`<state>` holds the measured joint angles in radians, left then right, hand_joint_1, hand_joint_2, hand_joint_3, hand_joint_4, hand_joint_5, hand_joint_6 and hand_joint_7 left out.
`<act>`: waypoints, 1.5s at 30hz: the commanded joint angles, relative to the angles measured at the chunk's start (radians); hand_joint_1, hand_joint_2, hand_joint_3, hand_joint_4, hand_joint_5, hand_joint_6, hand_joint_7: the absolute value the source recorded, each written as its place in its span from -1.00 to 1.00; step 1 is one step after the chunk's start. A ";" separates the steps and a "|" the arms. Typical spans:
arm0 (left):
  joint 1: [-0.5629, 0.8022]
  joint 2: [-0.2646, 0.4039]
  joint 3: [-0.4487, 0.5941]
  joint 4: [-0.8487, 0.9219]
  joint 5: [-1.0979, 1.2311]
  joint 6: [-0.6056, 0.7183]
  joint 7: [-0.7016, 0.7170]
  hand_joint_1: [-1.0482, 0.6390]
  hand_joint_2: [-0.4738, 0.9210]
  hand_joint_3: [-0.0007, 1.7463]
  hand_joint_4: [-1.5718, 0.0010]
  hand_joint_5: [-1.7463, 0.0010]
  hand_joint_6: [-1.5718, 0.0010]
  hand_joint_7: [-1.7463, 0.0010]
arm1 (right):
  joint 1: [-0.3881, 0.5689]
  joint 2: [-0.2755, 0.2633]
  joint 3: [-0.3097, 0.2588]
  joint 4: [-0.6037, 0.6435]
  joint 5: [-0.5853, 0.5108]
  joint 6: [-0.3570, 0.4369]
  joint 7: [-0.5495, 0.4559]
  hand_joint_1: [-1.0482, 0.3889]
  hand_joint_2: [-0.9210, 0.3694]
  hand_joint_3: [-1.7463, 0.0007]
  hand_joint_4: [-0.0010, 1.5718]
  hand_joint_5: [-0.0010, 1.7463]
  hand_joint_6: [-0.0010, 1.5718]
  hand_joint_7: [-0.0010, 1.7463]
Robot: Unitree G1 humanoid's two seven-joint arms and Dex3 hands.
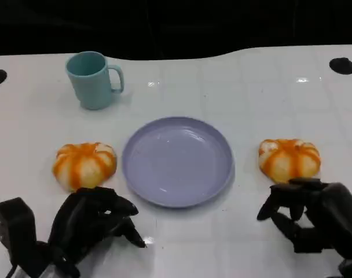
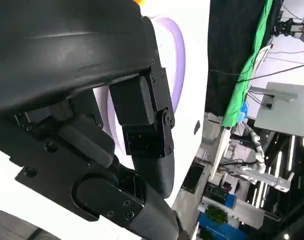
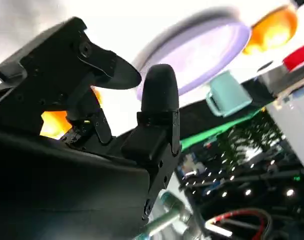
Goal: Grasp the bread from the table and place it into the plate.
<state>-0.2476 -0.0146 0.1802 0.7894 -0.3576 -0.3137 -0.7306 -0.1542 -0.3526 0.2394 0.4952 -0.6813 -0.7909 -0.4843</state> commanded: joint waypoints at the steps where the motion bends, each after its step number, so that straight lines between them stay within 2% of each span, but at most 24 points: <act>1: -0.001 0.016 0.005 0.002 0.002 -0.005 -0.006 -1.00 0.73 -1.00 -1.00 0.35 -1.00 0.79 | -0.009 -0.025 -0.040 -0.022 0.020 0.025 -0.008 0.12 -0.55 0.29 -0.07 0.51 0.16 -0.36; 3: -0.001 0.015 0.004 0.001 0.001 -0.003 -0.006 -1.00 0.72 -1.00 -1.00 0.35 -1.00 0.79 | -0.008 -0.025 -0.051 -0.035 0.019 0.038 -0.008 0.05 -0.67 0.45 -0.19 0.62 0.13 -0.48; 4: -0.001 0.014 0.005 0.002 0.000 -0.003 -0.007 -1.00 0.72 -1.00 -1.00 0.35 -1.00 0.79 | -0.008 -0.027 -0.056 -0.039 0.019 0.041 -0.006 0.02 -0.72 0.51 -0.23 0.61 0.11 -0.53; 5: -0.001 0.014 0.005 0.003 0.001 -0.005 -0.006 -1.00 0.72 -1.00 -1.00 0.35 -1.00 0.79 | -0.009 -0.032 -0.060 -0.043 0.013 0.047 -0.008 0.01 -0.77 0.58 -0.26 0.55 0.09 -0.58; 6: -0.001 0.013 0.005 0.004 0.002 -0.006 -0.005 -1.00 0.72 -1.00 -1.00 0.35 -1.00 0.79 | -0.010 -0.035 -0.062 -0.045 0.009 0.051 -0.009 -0.04 -0.87 0.70 -0.28 0.38 0.05 -0.67; 8: 0.000 0.012 0.004 0.004 0.003 -0.006 -0.002 -1.00 0.72 -1.00 -1.00 0.35 -1.00 0.79 | -0.009 -0.045 -0.068 -0.064 -0.010 0.078 -0.015 -0.09 -0.96 0.81 -0.30 0.16 0.02 -0.76; 10: -0.001 0.011 0.003 0.005 0.005 -0.009 0.001 -1.00 0.72 -1.00 -1.00 0.35 -1.00 0.79 | -0.008 -0.053 -0.075 -0.088 -0.029 0.109 -0.021 -0.14 -0.99 0.88 -0.31 -0.11 -0.01 -0.85; 11: -0.002 0.011 0.003 0.006 0.006 -0.009 0.004 -1.00 0.72 -1.00 -1.00 0.35 -1.00 0.79 | -0.008 -0.056 -0.077 -0.099 -0.037 0.125 -0.020 -0.14 -1.00 0.89 -0.31 -0.19 -0.02 -0.87; 18: -0.007 0.010 0.005 0.013 0.005 -0.009 0.003 -1.00 0.72 -1.00 -1.00 0.34 -1.00 0.79 | -0.014 -0.084 -0.080 -0.161 -0.119 0.237 -0.025 -0.22 -1.00 0.92 -0.52 -0.48 -0.19 -0.99; 20: -0.009 0.011 0.008 0.018 0.003 -0.013 -0.001 -1.00 0.72 -1.00 -1.00 0.34 -1.00 0.80 | -0.011 -0.087 -0.079 -0.202 -0.124 0.310 0.037 -0.25 -1.00 0.93 -0.63 -0.55 -0.31 -1.00; 26: -0.009 0.014 0.005 0.023 0.011 -0.020 0.003 -1.00 0.73 -1.00 -1.00 0.34 -1.00 0.79 | -0.026 -0.091 -0.054 -0.253 -0.137 0.450 0.167 -0.27 -0.99 0.97 -0.78 -0.64 -0.52 -1.00; 33: -0.009 0.012 0.007 0.023 0.005 -0.012 -0.002 -1.00 0.72 -1.00 -1.00 0.34 -1.00 0.78 | -0.080 -0.093 0.001 -0.232 -0.158 0.540 0.261 -0.31 -0.94 1.00 -0.92 -0.69 -0.67 -1.00; 39: -0.006 0.010 0.005 0.018 0.006 -0.016 -0.001 -1.00 0.72 -1.00 -1.00 0.34 -1.00 0.78 | -0.161 -0.093 0.075 -0.129 -0.188 0.585 0.320 -0.31 -0.92 1.00 -0.98 -0.69 -0.73 -1.00; 45: -0.007 0.010 0.006 0.021 0.006 -0.013 0.002 -1.00 0.72 -1.00 -1.00 0.34 -1.00 0.78 | -0.260 -0.066 0.149 0.034 -0.219 0.609 0.293 -0.33 -0.91 1.00 -0.95 -0.69 -0.72 -0.99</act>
<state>-0.2572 -0.0173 0.1823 0.8107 -0.3548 -0.3238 -0.7304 -0.3676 -0.4243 0.3661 0.4613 -0.8924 -0.1903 -0.1715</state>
